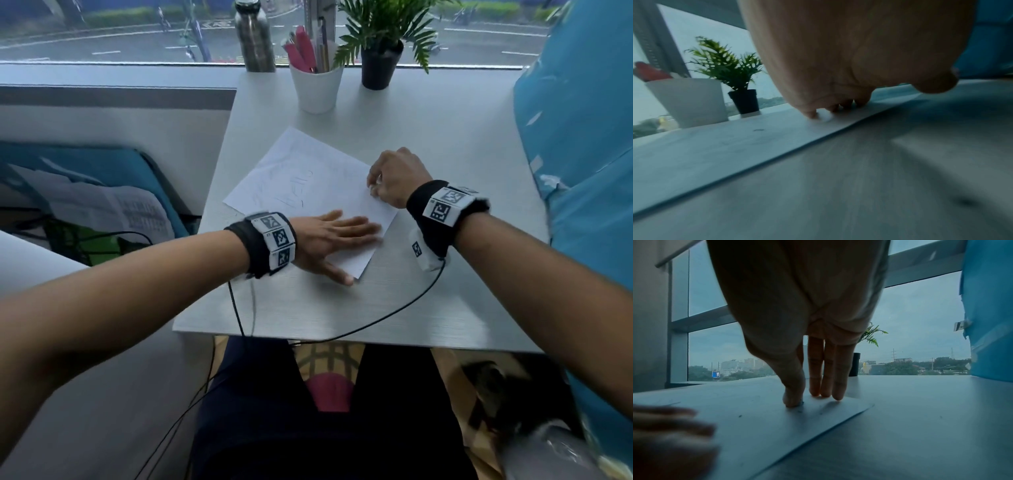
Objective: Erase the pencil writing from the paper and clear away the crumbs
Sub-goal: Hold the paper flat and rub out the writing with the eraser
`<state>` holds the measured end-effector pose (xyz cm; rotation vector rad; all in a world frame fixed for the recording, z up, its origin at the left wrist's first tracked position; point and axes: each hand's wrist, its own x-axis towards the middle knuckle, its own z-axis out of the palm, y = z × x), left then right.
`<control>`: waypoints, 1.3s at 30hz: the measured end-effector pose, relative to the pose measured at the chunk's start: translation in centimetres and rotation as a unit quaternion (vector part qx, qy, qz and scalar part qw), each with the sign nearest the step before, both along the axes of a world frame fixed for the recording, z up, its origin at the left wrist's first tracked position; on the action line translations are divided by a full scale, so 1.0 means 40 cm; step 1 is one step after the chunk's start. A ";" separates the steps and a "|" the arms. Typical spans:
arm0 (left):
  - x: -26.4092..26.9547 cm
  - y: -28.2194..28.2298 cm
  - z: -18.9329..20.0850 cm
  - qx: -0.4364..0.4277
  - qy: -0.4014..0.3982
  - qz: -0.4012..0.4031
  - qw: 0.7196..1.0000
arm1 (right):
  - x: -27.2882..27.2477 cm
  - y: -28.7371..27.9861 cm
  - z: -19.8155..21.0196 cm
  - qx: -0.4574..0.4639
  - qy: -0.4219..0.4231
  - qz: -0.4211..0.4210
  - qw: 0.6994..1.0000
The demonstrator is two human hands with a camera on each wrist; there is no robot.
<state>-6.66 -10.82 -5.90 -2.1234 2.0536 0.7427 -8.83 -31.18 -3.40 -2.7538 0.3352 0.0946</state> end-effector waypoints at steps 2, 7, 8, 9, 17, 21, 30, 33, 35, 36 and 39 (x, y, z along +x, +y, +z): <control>0.042 -0.010 0.005 0.010 -0.019 0.050 0.999 | -0.003 0.004 0.004 0.001 -0.003 -0.002 1.000; 0.165 -0.020 0.029 0.081 -0.106 0.234 0.963 | -0.003 0.012 0.022 -0.005 0.010 -0.007 1.000; 0.173 -0.022 0.034 0.084 -0.134 0.265 0.951 | -0.004 0.014 0.022 -0.006 0.010 -0.010 1.000; 0.170 -0.027 0.037 0.076 -0.151 0.274 0.947 | -0.005 0.016 0.021 -0.009 0.010 -0.012 1.000; 0.096 -0.006 0.004 0.024 -0.030 0.133 0.990 | -0.010 0.025 0.030 -0.021 0.022 -0.011 0.999; 0.216 0.015 0.019 0.077 -0.063 0.301 0.948 | -0.018 0.030 0.035 -0.029 0.021 -0.022 0.999; 0.184 0.095 0.022 0.005 0.016 0.256 0.967 | -0.031 0.039 0.039 -0.045 0.023 0.005 0.999; 0.174 0.094 0.008 -0.001 -0.029 0.278 0.960 | -0.037 0.051 0.033 -0.031 0.000 0.009 0.999; 0.155 0.072 0.010 0.002 -0.077 0.293 0.953 | -0.046 0.061 0.026 -0.008 -0.015 0.011 1.000; 0.144 0.059 0.011 0.004 -0.100 0.306 0.947 | -0.053 0.067 0.024 -0.004 -0.011 0.015 1.000; 0.117 0.022 0.016 0.003 -0.153 0.328 0.932 | -0.075 0.069 0.011 -0.004 0.005 0.021 1.000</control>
